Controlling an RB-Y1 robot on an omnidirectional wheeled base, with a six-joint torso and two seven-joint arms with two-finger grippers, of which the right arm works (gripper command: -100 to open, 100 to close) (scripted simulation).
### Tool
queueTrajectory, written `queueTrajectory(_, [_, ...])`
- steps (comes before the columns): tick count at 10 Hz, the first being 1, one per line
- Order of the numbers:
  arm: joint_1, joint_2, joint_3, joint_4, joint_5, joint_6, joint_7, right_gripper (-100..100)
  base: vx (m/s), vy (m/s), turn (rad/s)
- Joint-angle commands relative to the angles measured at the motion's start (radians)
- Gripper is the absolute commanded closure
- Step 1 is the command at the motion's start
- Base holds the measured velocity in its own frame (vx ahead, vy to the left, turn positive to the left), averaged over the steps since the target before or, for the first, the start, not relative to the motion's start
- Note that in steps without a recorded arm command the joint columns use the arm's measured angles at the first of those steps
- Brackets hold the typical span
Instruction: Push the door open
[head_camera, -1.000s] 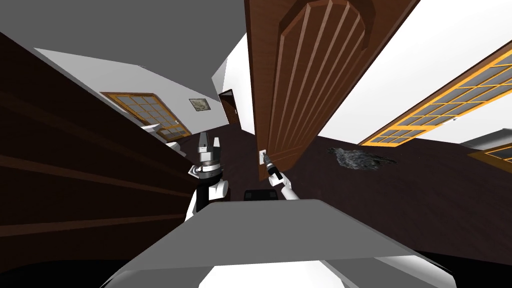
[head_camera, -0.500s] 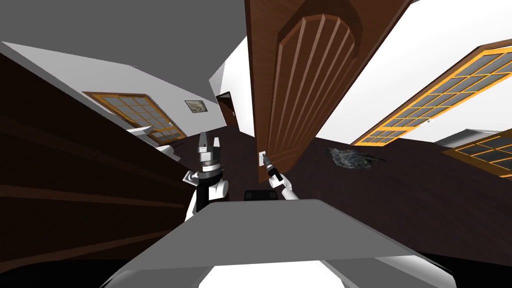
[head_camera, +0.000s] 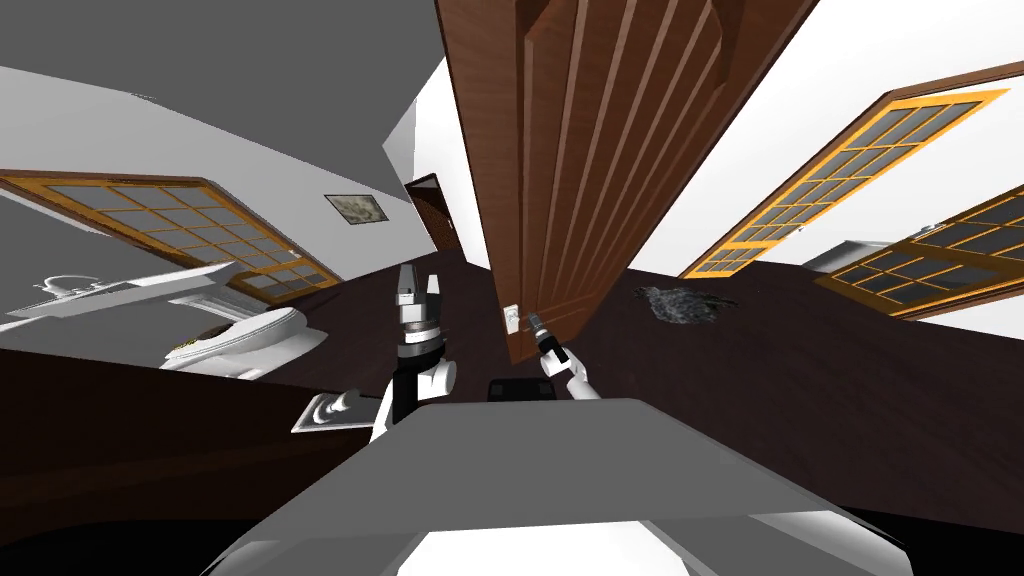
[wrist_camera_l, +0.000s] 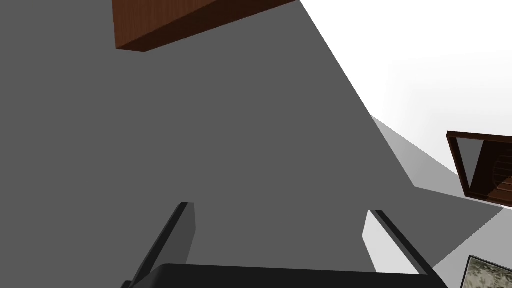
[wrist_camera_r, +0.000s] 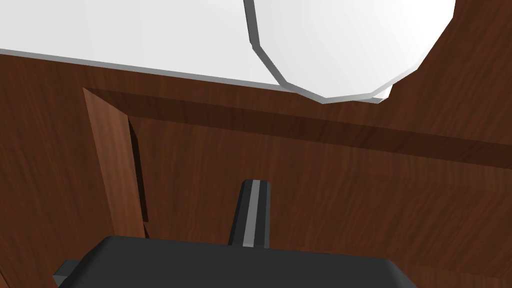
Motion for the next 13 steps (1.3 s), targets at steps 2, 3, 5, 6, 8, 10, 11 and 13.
queueTrajectory(2, [0.026,0.012,0.023,-0.015,0.006,0.003,0.018,-100,-0.213,-0.041,-0.033])
queueTrajectory(3, [0.036,0.023,0.032,-0.023,0.009,0.005,0.025,-100,-0.221,-0.053,-0.065])
queueTrajectory(5, [0.060,0.068,0.054,-0.041,0.015,0.011,0.043,-100,-0.215,-0.090,-0.071])
queueTrajectory(6, [0.068,0.088,0.061,-0.047,0.016,0.013,0.049,-100,-0.217,-0.041,-0.066])
queueTrajectory(8, [0.078,0.120,0.070,-0.054,0.019,0.015,0.056,-100,-0.154,0.035,-0.037])
queueTrajectory(10, [0.075,0.077,0.064,-0.061,0.017,0.020,0.051,-100,0.009,0.021,0.009])
queueTrajectory(11, [0.072,0.065,0.062,-0.057,0.018,0.017,0.051,-100,0.198,0.043,0.020])
queueTrajectory(13, [0.064,0.053,0.055,-0.047,0.018,0.012,0.050,-100,0.237,0.064,0.019])
